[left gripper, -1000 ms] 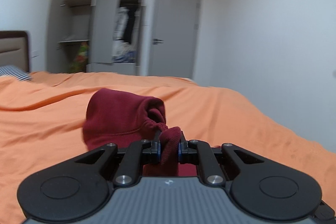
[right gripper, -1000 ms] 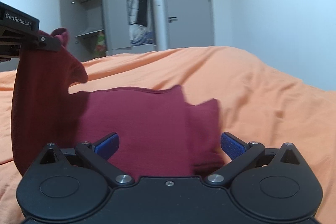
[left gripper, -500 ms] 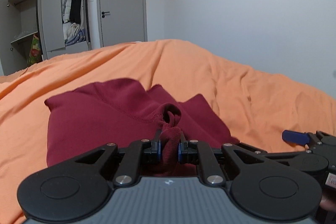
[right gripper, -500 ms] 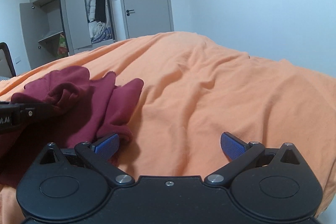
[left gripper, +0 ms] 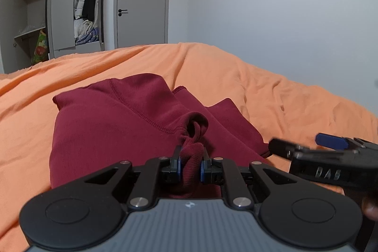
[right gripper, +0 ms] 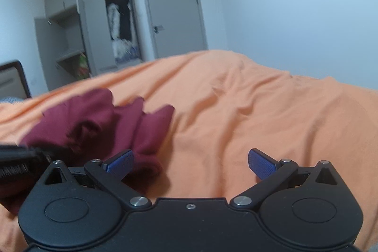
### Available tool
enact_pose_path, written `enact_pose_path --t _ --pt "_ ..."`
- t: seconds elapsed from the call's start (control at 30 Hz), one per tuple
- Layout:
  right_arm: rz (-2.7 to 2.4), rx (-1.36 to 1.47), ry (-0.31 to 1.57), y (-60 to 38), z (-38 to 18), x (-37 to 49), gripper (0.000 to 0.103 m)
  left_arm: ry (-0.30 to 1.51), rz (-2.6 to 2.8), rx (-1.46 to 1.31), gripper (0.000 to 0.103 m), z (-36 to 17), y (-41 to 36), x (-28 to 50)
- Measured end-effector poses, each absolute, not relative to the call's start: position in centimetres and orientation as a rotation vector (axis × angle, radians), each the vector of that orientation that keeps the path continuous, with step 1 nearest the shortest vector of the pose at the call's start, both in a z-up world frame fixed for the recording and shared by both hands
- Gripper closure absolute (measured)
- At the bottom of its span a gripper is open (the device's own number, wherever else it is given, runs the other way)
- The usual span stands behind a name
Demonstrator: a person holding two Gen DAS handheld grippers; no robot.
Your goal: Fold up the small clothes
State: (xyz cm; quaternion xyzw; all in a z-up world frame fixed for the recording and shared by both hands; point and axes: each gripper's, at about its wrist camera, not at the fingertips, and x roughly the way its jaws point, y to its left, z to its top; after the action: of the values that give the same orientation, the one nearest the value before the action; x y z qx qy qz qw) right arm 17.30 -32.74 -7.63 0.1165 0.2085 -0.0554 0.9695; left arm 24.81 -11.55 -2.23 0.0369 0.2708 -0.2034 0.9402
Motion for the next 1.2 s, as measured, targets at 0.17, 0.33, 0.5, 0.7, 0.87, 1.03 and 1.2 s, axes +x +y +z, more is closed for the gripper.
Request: enact_pose_path --t 0.17,0.33,0.5,0.7,0.87,1.03,1.2 --pt "0.096 0.288 0.421 -33.0 -6.5 20.1 0.001 0.553 -0.422 0.054 0.089 -2.8 -10.9 24.8" --pt "0.329 0.320 0.432 -32.6 -5.4 25.2 0.007 0.544 -0.427 0.034 0.089 -3.1 -10.4 24.7" --pt "0.411 0.290 0.528 -31.3 -5.4 30.9 0.018 0.476 -0.416 -0.081 0.089 -2.5 -8.5 24.1" --pt "0.417 0.367 0.502 -31.6 -4.3 32.2 0.013 0.368 -0.348 -0.307 0.089 -0.1 -2.5 23.3" --pt "0.440 0.513 0.550 -32.4 -4.9 32.5 0.013 0.360 -0.308 -0.364 0.089 0.2 -0.3 23.3" --pt "0.525 0.624 0.601 -32.4 -5.1 32.8 0.014 0.358 -0.311 -0.342 0.089 0.2 -0.1 23.1" --pt "0.610 0.739 0.634 -31.8 -4.6 33.6 0.012 0.372 -0.329 -0.300 0.089 -0.1 -1.3 23.0"
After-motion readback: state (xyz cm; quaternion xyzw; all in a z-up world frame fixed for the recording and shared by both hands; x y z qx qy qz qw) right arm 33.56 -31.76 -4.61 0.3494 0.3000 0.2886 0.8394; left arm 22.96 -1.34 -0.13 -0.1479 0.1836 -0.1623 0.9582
